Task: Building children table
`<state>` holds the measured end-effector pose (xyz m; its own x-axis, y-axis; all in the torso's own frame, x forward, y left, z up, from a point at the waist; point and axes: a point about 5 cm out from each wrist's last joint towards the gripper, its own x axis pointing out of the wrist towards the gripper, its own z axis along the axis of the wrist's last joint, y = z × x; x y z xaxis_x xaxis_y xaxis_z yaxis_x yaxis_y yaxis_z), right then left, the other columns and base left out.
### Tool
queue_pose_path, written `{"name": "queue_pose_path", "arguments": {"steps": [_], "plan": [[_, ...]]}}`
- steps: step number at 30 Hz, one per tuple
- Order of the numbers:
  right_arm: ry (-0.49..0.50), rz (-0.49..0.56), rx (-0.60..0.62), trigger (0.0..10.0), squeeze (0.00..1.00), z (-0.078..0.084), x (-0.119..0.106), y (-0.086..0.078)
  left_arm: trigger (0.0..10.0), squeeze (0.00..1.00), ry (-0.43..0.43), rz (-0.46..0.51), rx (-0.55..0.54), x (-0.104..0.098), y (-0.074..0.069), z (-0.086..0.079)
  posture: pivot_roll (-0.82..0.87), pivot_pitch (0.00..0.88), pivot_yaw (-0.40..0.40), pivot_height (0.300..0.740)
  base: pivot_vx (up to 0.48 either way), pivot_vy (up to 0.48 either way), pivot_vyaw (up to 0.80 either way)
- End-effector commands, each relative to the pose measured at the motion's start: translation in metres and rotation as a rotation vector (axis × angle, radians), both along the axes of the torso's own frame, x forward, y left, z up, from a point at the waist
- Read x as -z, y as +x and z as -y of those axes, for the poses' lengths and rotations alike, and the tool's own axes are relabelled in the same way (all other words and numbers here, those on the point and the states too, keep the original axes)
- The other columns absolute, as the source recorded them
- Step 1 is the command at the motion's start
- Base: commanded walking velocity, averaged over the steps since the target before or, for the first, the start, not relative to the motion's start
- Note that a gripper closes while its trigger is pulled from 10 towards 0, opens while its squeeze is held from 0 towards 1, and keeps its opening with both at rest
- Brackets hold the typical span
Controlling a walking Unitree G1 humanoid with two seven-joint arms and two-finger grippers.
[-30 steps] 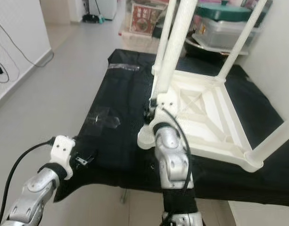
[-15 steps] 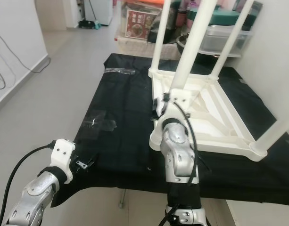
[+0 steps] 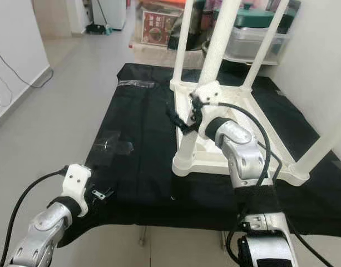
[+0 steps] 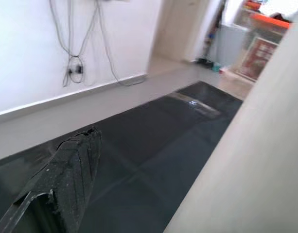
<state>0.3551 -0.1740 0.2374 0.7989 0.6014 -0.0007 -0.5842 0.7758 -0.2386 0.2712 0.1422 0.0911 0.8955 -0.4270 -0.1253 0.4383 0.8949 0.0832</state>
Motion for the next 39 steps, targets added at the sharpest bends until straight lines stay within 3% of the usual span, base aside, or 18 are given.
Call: {"name": "queue_pose_path", "arguments": {"steps": [1,2,3,4,5,10,11,13,15,16,17,19,21,22,23,24,30,39], "plan": [[-0.047,-0.014,-0.117,9.8,0.00,-0.009,0.004,0.002,10.0,0.00,-0.001,-0.024,0.009,0.005,-0.001,0.003,0.04,0.000,-0.116,0.740,0.000,0.000,0.00],[-0.060,-0.030,-0.185,4.8,0.00,-0.013,0.006,0.003,10.0,0.00,-0.001,-0.023,0.009,0.004,-0.001,0.003,0.04,0.000,-0.116,0.740,0.000,0.000,0.00],[-0.046,-0.048,-0.254,2.7,0.00,-0.019,0.006,0.006,10.0,0.00,-0.002,-0.022,0.008,0.004,0.000,0.002,0.04,0.000,-0.121,0.740,0.000,0.000,0.00],[-0.046,-0.048,-0.254,2.7,0.00,-0.019,0.006,0.006,10.0,0.00,-0.002,-0.022,0.008,0.004,0.000,0.002,0.04,0.000,-0.121,0.740,0.000,0.000,0.00],[-0.026,-0.066,-0.287,0.0,0.00,-0.026,0.008,0.010,10.0,0.00,-0.001,-0.020,0.007,0.004,0.000,0.002,0.05,0.000,-0.130,0.740,0.000,0.000,0.00],[0.033,-0.107,-0.269,0.0,0.00,-0.040,0.012,0.023,10.0,0.00,-0.003,-0.016,0.000,0.003,0.001,0.002,0.06,0.000,-0.141,0.740,0.000,0.000,0.00],[0.013,-0.110,-0.184,0.0,0.00,-0.041,0.015,0.029,10.0,0.00,-0.003,-0.014,-0.002,0.003,0.001,0.002,0.07,0.000,-0.147,0.740,0.000,0.000,0.00],[0.029,-0.187,0.261,0.0,0.00,-0.020,0.031,0.046,10.0,0.00,-0.002,-0.018,-0.007,0.005,-0.001,0.000,0.07,0.000,-0.147,0.740,0.000,0.000,0.00],[0.029,-0.187,0.261,0.0,0.00,-0.020,0.031,0.046,10.0,0.00,-0.002,-0.018,-0.007,0.005,-0.001,0.000,0.07,0.000,-0.147,0.740,0.000,0.000,0.00],[0.048,-0.214,0.424,0.0,0.00,-0.010,0.037,0.048,10.0,0.00,-0.002,-0.020,-0.009,0.006,-0.002,-0.001,0.06,0.000,-0.154,0.740,0.000,0.000,0.00],[0.048,-0.214,0.424,0.0,0.00,-0.010,0.037,0.048,10.0,0.00,-0.002,-0.020,-0.009,0.006,-0.002,-0.001,0.06,0.000,-0.154,0.740,0.000,0.000,0.00],[0.215,-0.303,0.848,0.0,0.00,0.010,0.069,0.026,10.0,0.00,-0.004,-0.024,-0.019,0.008,-0.004,0.000,0.07,0.000,-0.157,0.740,0.000,0.000,0.00],[0.270,-0.340,1.023,0.0,0.00,0.007,0.090,-0.007,10.0,0.00,-0.017,-0.026,-0.026,0.007,-0.004,0.001,0.06,0.000,-0.150,0.740,0.000,0.000,0.00],[0.274,-0.347,1.001,7.0,0.00,-0.005,0.092,-0.018,10.0,0.00,-0.019,-0.028,-0.018,0.007,-0.005,0.002,0.05,0.000,-0.140,0.740,0.000,0.000,0.00],[0.277,-0.354,0.979,7.0,0.00,-0.012,0.092,-0.023,10.0,0.00,-0.019,-0.030,-0.012,0.007,-0.005,0.003,0.04,0.000,-0.136,0.740,0.000,0.000,0.00],[0.282,-0.337,0.933,10.0,0.00,-0.021,0.087,-0.027,10.0,0.00,-0.018,-0.033,-0.005,0.008,-0.006,0.004,0.03,0.000,-0.128,0.740,0.000,0.000,0.00],[0.294,-0.241,0.670,10.0,0.00,-0.052,0.067,-0.025,10.0,0.00,-0.014,-0.034,0.001,0.008,-0.002,0.003,0.01,0.000,-0.116,0.740,0.000,0.000,0.00],[0.251,-0.248,0.333,10.0,0.00,-0.055,0.047,-0.019,10.0,0.00,-0.020,-0.028,0.005,0.006,0.001,0.004,0.01,0.000,-0.112,0.740,0.000,0.000,0.00]]}}
